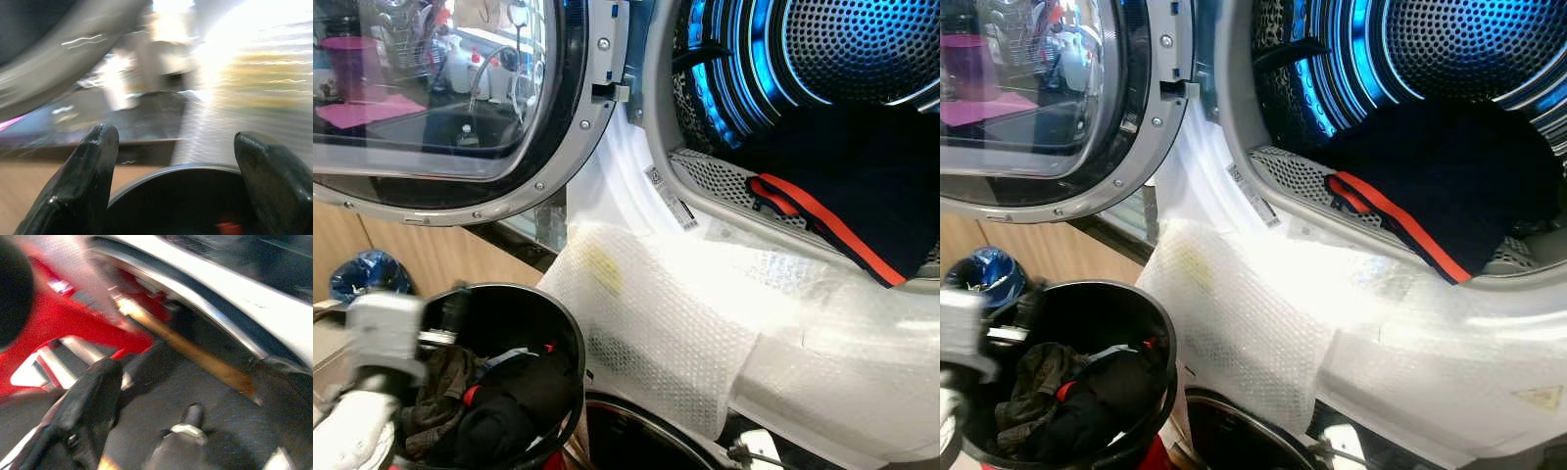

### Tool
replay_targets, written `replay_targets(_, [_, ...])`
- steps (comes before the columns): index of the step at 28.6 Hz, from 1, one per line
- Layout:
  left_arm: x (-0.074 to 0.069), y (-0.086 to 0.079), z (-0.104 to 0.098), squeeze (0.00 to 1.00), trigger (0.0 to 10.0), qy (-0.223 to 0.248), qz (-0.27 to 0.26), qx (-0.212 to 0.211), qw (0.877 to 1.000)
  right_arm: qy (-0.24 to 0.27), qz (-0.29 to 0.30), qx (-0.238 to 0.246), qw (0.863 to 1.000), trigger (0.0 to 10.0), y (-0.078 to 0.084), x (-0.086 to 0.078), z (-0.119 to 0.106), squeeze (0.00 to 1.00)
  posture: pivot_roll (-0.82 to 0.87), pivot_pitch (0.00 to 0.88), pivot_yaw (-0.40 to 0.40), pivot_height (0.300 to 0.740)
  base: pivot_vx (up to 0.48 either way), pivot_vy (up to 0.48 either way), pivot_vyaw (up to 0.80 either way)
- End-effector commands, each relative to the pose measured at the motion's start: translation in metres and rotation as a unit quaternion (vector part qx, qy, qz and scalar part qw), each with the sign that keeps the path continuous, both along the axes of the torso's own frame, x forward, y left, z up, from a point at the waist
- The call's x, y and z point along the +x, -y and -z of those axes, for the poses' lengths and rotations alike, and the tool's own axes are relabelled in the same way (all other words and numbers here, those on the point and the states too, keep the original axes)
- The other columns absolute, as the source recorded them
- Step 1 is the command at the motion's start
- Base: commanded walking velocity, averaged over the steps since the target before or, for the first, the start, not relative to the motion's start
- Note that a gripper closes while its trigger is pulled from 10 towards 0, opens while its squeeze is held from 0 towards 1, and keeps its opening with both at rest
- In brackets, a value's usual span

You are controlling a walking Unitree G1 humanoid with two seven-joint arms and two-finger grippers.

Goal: Clothes washing

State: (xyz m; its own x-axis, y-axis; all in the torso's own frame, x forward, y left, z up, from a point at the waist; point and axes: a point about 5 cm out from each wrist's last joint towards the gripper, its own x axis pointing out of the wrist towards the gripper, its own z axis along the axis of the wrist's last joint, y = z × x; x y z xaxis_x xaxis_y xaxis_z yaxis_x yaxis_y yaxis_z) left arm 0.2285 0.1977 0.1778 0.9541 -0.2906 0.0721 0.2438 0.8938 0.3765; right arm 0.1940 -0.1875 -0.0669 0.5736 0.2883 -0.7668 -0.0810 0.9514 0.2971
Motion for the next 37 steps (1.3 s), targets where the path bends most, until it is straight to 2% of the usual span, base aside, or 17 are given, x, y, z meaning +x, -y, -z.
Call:
replay_targets(1, [-0.001, 0.015, -0.002, 0.00, 10.0, -0.042, 0.068, 0.013, 0.997, -0.010, 0.044, -0.029, 0.999, 10.0, 0.009, -0.005, 0.006, 0.00, 0.16, 0.014, -0.089, 0.740, 0.000, 0.000, 0.00])
replay_targets(2, [-0.002, 0.018, -0.001, 0.79, 10.0, -0.059, 0.089, 0.019, 0.994, -0.015, 0.057, -0.036, 0.998, 10.0, 0.010, -0.008, 0.008, 0.00, 0.15, 0.010, -0.082, 0.740, 0.000, 0.000, 0.00])
replay_targets(3, [-0.002, 0.020, -0.001, 1.00, 10.0, -0.080, 0.109, 0.015, 0.991, -0.022, 0.066, -0.042, 0.997, 10.0, 0.010, -0.011, 0.011, 0.00, 0.15, 0.007, -0.075, 0.740, 0.000, 0.000, 0.00])
replay_targets(4, [-0.002, 0.020, -0.001, 1.00, 10.0, -0.080, 0.109, 0.015, 0.991, -0.022, 0.066, -0.042, 0.997, 10.0, 0.010, -0.011, 0.011, 0.00, 0.15, 0.007, -0.075, 0.740, 0.000, 0.000, 0.00])
replay_targets(5, [-0.003, 0.024, -0.001, 1.00, 10.0, -0.106, 0.137, 0.014, 0.985, -0.031, 0.063, -0.060, 0.996, 10.0, 0.008, -0.016, 0.015, 0.00, 0.14, 0.006, -0.071, 0.740, 0.000, 0.000, 0.00])
replay_targets(7, [-0.003, 0.025, -0.001, 1.00, 10.0, -0.114, 0.143, 0.015, 0.983, -0.033, 0.053, -0.071, 0.996, 10.0, 0.007, -0.018, 0.017, 0.00, 0.14, 0.006, -0.071, 0.740, 0.000, 0.000, 0.00])
replay_targets(11, [-0.009, 0.019, -0.003, 1.00, 10.0, -0.175, 0.167, 0.004, 0.970, -0.055, 0.035, -0.103, 0.993, 10.0, 0.001, -0.029, 0.024, 0.00, 0.14, 0.008, -0.049, 0.740, 0.000, 0.000, 0.00])
replay_targets(14, [-0.017, 0.010, 0.005, 1.00, 10.0, -0.228, 0.185, 0.068, 0.954, -0.066, 0.019, -0.130, 0.989, 10.0, 0.000, -0.032, 0.026, 0.00, 0.15, 0.017, -0.038, 0.740, 0.000, 0.000, 0.00])
replay_targets(15, [-0.023, 0.005, 0.010, 1.00, 10.0, -0.255, 0.194, 0.104, 0.942, -0.065, 0.010, -0.129, 0.989, 10.0, -0.004, -0.032, 0.027, 0.00, 0.15, 0.022, -0.032, 0.740, 0.000, 0.000, 0.00])
replay_targets(18, [-0.027, 0.001, 0.009, 1.00, 10.0, -0.280, 0.205, 0.111, 0.931, -0.057, 0.004, -0.128, 0.990, 10.0, -0.010, -0.028, 0.026, 0.00, 0.16, 0.023, -0.028, 0.740, 0.000, 0.000, 0.00])
replay_targets(23, [-0.019, -0.003, 0.010, 1.00, 10.0, -0.289, 0.191, 0.133, 0.929, -0.053, 0.008, -0.127, 0.990, 10.0, -0.013, -0.025, 0.025, 0.00, 0.16, 0.025, -0.023, 0.740, 0.000, 0.000, 0.00])
replay_targets(28, [-0.007, 0.006, 0.014, 1.00, 10.0, -0.283, 0.189, 0.132, 0.931, -0.053, 0.004, -0.128, 0.990, 10.0, -0.013, -0.026, 0.025, 0.00, 0.16, 0.036, -0.020, 0.740, 0.000, 0.000, 0.00])
replay_targets(29, [-0.005, 0.007, 0.014, 0.13, 10.0, -0.281, 0.189, 0.128, 0.932, -0.054, 0.004, -0.129, 0.990, 10.0, -0.013, -0.026, 0.026, 0.00, 0.16, 0.036, -0.020, 0.740, 0.000, 0.000, 0.00])
replay_targets(31, [-0.003, 0.009, 0.015, 0.13, 10.0, -0.281, 0.190, 0.121, 0.933, -0.055, 0.004, -0.130, 0.990, 10.0, -0.012, -0.027, 0.026, 0.00, 0.15, 0.033, -0.019, 0.740, 0.000, 0.000, 0.00])
replay_targets(32, [-0.001, 0.013, 0.019, 0.00, 10.0, -0.283, 0.197, 0.109, 0.932, -0.057, 0.004, -0.132, 0.990, 10.0, -0.011, -0.028, 0.026, 0.00, 0.15, 0.036, -0.022, 0.740, 0.000, 0.000, 0.00])
replay_targets(34, [0.004, 0.022, 0.028, 0.00, 10.0, -0.289, 0.212, 0.094, 0.929, -0.061, 0.001, -0.136, 0.989, 10.0, -0.009, -0.031, 0.027, 0.00, 0.15, 0.037, -0.025, 0.740, 0.000, 0.000, 0.00])
replay_targets(37, [0.006, 0.024, 0.029, 0.00, 10.0, -0.291, 0.214, 0.088, 0.928, -0.060, -0.003, -0.138, 0.989, 10.0, -0.009, -0.031, 0.027, 0.00, 0.14, 0.040, -0.021, 0.740, 0.000, 0.000, 0.00])
